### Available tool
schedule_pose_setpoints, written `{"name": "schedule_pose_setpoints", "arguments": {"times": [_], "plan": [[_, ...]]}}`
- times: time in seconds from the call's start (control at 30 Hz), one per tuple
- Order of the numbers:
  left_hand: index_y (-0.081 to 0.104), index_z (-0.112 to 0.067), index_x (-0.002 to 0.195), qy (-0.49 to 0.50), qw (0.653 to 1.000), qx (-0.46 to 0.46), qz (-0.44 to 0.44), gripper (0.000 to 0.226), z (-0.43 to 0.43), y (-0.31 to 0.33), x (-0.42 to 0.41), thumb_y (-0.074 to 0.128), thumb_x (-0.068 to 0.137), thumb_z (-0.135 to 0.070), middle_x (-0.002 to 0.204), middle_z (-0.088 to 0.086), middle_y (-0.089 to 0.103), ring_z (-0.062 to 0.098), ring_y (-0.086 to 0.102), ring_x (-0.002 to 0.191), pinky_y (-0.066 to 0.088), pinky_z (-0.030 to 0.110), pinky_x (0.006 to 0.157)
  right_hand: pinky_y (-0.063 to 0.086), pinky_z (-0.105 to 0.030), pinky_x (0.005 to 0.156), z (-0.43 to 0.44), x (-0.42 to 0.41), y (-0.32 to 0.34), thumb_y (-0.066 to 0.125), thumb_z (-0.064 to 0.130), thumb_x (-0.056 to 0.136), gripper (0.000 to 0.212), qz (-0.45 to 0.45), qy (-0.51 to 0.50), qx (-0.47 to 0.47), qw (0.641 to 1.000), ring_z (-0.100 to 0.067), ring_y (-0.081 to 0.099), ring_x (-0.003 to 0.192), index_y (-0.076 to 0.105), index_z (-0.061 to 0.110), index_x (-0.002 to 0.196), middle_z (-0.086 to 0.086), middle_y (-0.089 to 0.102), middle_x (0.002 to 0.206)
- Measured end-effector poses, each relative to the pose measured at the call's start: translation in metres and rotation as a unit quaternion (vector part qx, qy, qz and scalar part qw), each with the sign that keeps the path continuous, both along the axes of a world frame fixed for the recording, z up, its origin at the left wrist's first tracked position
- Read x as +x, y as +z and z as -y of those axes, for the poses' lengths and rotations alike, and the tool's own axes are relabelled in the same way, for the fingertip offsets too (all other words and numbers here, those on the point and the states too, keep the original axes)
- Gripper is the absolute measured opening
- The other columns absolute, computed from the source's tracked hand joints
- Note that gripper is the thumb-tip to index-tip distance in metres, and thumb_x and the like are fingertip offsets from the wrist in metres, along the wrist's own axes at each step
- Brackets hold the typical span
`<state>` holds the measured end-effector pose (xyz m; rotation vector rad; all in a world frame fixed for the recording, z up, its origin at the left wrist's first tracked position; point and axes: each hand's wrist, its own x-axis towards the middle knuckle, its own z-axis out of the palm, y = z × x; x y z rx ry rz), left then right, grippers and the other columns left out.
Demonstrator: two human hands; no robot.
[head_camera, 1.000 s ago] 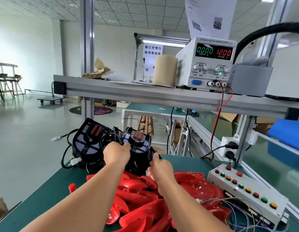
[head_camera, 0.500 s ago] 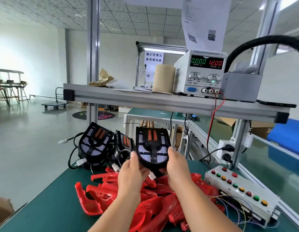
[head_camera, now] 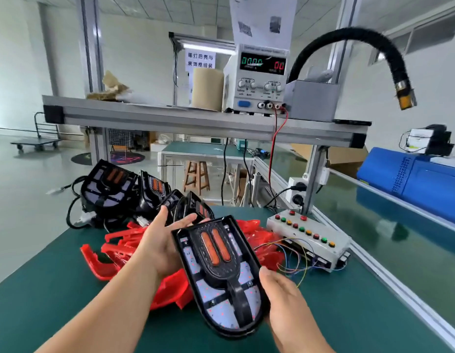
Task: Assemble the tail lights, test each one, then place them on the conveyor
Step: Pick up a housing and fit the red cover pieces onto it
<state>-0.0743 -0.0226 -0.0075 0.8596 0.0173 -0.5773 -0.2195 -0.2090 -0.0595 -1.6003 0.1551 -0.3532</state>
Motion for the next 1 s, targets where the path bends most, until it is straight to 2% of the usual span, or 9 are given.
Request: {"name": "schedule_pose_setpoints", "arguments": {"times": [0.1,0.27,0.37,0.43,0.57,0.7,0.77,0.87,1.0], "plan": [[0.061,-0.006,0.122,-0.029,0.997,0.052,0.040,0.063,-0.004,-0.005,-0.002,0.038,0.095,-0.059,0.110,0.017,0.071,0.033,0.071,0.093,0.056,0.046,0.074,0.053,-0.018,0.073,0.011,-0.014,-0.013,0.048,0.030,0.100,0.036,-0.024,0.020,-0.037,0.999,-0.004,0.071,0.082,0.076,0.041,0.082,0.007,0.077,0.085],[0.073,-0.012,0.105,-0.066,0.948,0.266,0.163,0.036,0.008,-0.015,-0.029,0.056,0.091,-0.040,0.107,0.012,0.073,0.024,0.070,0.083,0.054,0.033,0.065,0.053,-0.018,0.073,0.023,-0.024,-0.022,0.048,0.028,0.101,0.037,-0.056,-0.011,-0.061,0.996,-0.004,0.071,0.082,0.075,0.040,0.079,0.010,0.076,0.081],[0.076,-0.018,0.096,-0.033,0.900,0.339,0.272,0.028,0.019,-0.019,-0.041,0.054,0.096,-0.035,0.102,0.002,0.075,0.019,0.070,0.095,0.052,0.032,0.083,0.052,-0.018,0.075,0.026,-0.027,-0.024,0.046,0.031,0.102,0.034,-0.076,-0.014,-0.079,0.994,-0.005,0.070,0.085,0.075,0.037,0.084,0.008,0.076,0.086],[0.078,-0.023,0.094,-0.056,0.885,0.353,0.298,0.031,0.019,-0.019,-0.045,0.050,0.097,-0.038,0.100,-0.003,0.075,0.015,0.069,0.099,0.050,0.031,0.088,0.048,-0.014,0.070,0.030,-0.029,-0.022,0.046,0.034,0.101,0.031,-0.076,-0.016,-0.106,0.991,-0.004,0.069,0.084,0.073,0.034,0.086,0.006,0.075,0.089],[0.069,-0.024,0.113,-0.094,0.892,0.340,0.283,0.035,0.009,-0.018,-0.038,0.049,0.093,-0.045,0.108,0.000,0.074,0.016,0.069,0.102,0.048,0.036,0.097,0.047,-0.032,0.078,0.048,-0.022,-0.013,0.046,0.039,0.101,0.039,-0.108,0.050,-0.156,0.981,-0.015,0.065,0.080,0.068,0.010,0.087,-0.005,0.075,0.089],[0.041,-0.027,0.140,0.029,0.928,0.272,0.254,0.039,0.002,-0.023,-0.027,0.045,0.101,-0.025,0.120,-0.001,0.064,0.021,0.063,0.113,0.052,0.030,0.087,0.036,-0.029,0.076,0.064,-0.004,0.007,0.044,0.043,0.100,0.048,-0.118,0.090,-0.231,0.962,-0.007,0.045,0.081,0.055,-0.002,0.087,0.005,0.053,0.083],[0.044,-0.024,0.138,0.073,0.938,0.236,0.244,0.036,-0.003,-0.029,-0.024,0.043,0.102,-0.017,0.123,0.002,0.064,0.022,0.061,0.116,0.054,0.028,0.084,0.039,-0.030,0.079,0.072,0.005,0.012,0.043,0.043,0.100,0.053,-0.123,0.104,-0.246,0.956,-0.008,0.043,0.085,0.052,-0.009,0.094,0.007,0.051,0.091],[0.060,-0.032,0.115,0.103,0.906,0.294,0.287,0.021,-0.014,-0.042,-0.015,0.049,0.100,-0.020,0.108,-0.004,0.071,0.015,0.065,0.109,0.052,0.030,0.088,0.045,-0.030,0.087,0.081,0.009,0.013,0.044,0.051,0.093,0.062,-0.134,0.105,-0.248,0.954,-0.005,0.045,0.090,0.055,-0.010,0.101,0.011,0.054,0.098],[0.064,-0.035,0.107,0.136,0.830,0.418,0.344,0.020,-0.030,-0.049,-0.002,0.060,0.095,-0.020,0.104,-0.003,0.071,0.015,0.063,0.106,0.050,0.037,0.093,0.041,-0.031,0.076,0.100,0.003,0.008,0.046,0.041,0.095,0.057,-0.141,0.126,-0.217,0.958,-0.010,0.048,0.088,0.051,-0.015,0.097,0.002,0.057,0.092]]}}
